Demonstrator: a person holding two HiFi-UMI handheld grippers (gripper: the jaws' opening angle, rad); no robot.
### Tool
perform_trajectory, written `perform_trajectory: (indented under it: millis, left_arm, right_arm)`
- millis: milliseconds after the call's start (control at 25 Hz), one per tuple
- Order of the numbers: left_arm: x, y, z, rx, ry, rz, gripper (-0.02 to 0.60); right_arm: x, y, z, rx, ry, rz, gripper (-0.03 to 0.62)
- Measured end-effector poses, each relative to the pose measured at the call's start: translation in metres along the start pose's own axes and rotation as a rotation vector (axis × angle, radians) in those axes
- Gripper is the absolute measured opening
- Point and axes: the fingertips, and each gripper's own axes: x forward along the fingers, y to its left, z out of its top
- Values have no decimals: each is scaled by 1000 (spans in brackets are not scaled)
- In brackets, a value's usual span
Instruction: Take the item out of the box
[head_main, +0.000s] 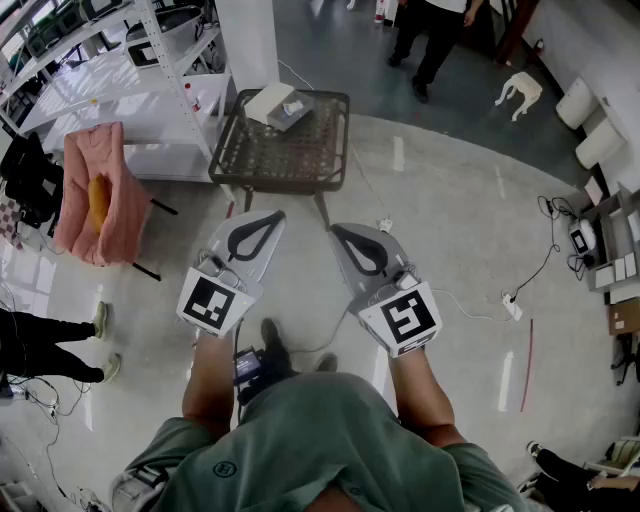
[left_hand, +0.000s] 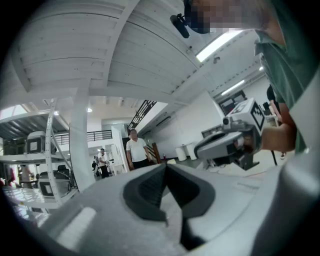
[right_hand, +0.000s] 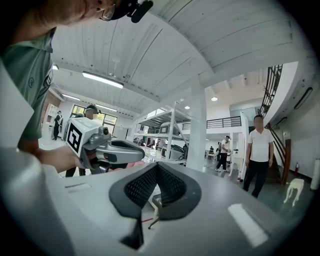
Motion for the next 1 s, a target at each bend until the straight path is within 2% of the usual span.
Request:
perform_trajectory:
  millis: [520, 800, 1000]
  left_arm:
    - [-3, 28, -16, -13, 4, 2, 2]
    - [0, 67, -39, -30, 8, -7, 2]
    - [6, 113, -49, -33, 2, -25, 2]
  right_arm:
    - [34, 4, -1, 21, 3, 7, 5]
    - [75, -7, -12, 39, 25, -26, 6]
    - [120, -19, -9, 52, 33, -51, 6]
